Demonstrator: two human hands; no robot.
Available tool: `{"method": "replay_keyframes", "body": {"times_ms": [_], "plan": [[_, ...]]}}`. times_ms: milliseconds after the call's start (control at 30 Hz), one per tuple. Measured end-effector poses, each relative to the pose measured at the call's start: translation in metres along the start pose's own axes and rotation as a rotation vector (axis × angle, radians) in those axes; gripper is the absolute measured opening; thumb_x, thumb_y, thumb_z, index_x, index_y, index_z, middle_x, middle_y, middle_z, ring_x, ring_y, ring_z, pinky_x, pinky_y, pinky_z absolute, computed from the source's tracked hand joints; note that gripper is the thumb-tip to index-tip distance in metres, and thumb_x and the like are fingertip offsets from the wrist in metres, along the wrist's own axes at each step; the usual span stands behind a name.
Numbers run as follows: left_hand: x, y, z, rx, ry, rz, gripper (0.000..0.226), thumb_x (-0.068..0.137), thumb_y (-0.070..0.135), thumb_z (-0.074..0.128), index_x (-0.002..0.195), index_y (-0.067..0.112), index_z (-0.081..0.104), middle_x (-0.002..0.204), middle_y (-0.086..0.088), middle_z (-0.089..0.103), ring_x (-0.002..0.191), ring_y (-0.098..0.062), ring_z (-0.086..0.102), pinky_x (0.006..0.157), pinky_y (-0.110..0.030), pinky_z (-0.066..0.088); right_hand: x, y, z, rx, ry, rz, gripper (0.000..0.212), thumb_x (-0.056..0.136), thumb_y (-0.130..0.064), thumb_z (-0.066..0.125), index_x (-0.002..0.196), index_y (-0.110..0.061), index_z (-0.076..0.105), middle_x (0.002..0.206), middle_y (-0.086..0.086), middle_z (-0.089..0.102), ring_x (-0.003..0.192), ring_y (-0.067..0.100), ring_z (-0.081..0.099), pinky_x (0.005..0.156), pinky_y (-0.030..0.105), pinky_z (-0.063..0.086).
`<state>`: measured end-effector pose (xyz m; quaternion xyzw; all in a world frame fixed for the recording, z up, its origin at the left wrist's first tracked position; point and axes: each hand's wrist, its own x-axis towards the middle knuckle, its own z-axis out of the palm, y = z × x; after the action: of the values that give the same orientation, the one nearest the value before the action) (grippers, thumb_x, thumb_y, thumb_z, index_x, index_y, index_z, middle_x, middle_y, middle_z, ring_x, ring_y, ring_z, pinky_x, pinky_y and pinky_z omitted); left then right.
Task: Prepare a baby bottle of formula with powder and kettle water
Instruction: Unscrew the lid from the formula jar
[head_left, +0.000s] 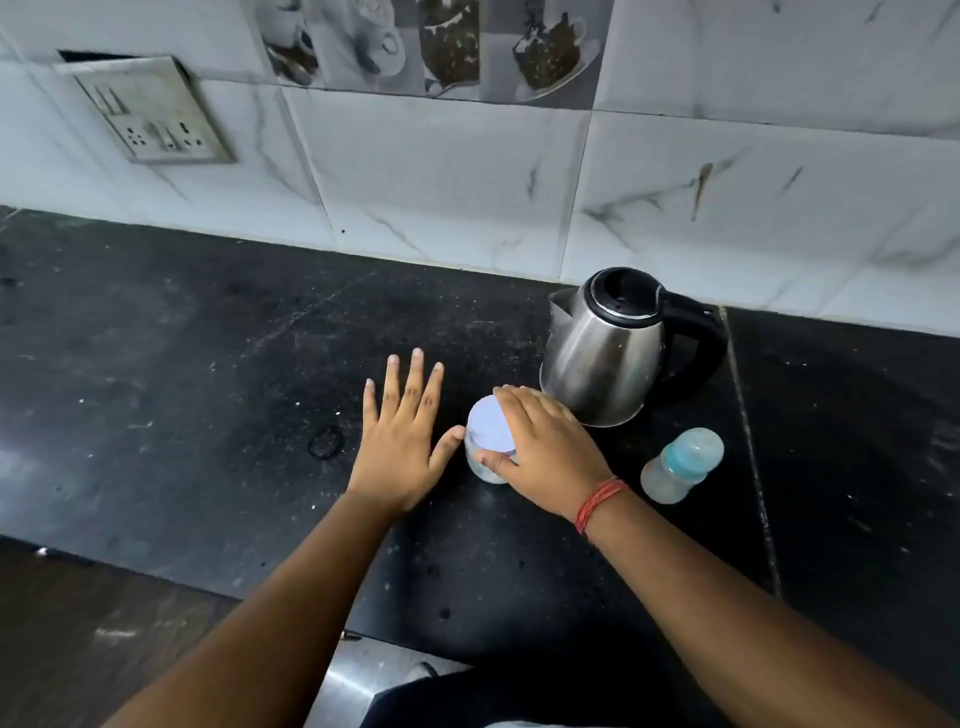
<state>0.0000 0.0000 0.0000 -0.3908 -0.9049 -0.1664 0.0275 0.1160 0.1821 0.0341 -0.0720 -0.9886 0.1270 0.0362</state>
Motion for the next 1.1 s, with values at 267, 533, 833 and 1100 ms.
{"method": "replay_keyframes", "body": {"times_ms": [267,533,833,1100], "plan": [[-0.013,0.012,0.012,-0.198,-0.099,0.037,0.097,0.092,0.081,0.028,0.164,0.022,-0.002,0.172,0.000,-0.010,0.157,-0.019,-0.021,0.128,-0.055,0.003,0.008,-0.004,-0.012,0.252,0.076,0.128,0.082,0.083,-0.049,0.075,0.149,-0.014,0.042,0.146,0.004,0.050,0.135,0.024,0.045,0.113,0.035,0.036],[-0.002,0.059,-0.005,-0.521,-0.098,-0.120,0.104,0.064,0.076,0.075,0.148,0.031,0.034,0.141,0.015,0.053,0.121,-0.007,0.059,0.096,-0.033,0.052,-0.005,-0.006,-0.026,0.591,0.083,0.319,0.067,0.090,-0.044,0.070,0.148,-0.022,0.044,0.144,-0.001,0.047,0.135,0.016,0.042,0.111,0.027,0.034],[0.006,0.082,-0.009,-0.674,-0.204,-0.030,0.087,0.063,0.063,0.084,0.136,0.039,0.043,0.123,0.019,0.059,0.109,-0.002,0.062,0.091,-0.034,0.055,-0.016,0.015,-0.041,0.411,0.074,0.302,0.051,0.092,-0.056,0.060,0.125,-0.018,0.060,0.126,-0.003,0.058,0.115,0.018,0.057,0.094,0.028,0.043],[0.018,0.091,-0.024,-0.904,-0.397,-0.020,0.079,0.061,0.054,0.083,0.130,0.032,0.051,0.113,0.009,0.069,0.103,-0.011,0.068,0.093,-0.045,0.057,-0.021,0.023,-0.053,0.589,0.207,0.223,0.052,0.080,-0.060,0.052,0.099,-0.014,0.069,0.096,-0.006,0.066,0.089,0.011,0.063,0.083,0.034,0.052]]}}
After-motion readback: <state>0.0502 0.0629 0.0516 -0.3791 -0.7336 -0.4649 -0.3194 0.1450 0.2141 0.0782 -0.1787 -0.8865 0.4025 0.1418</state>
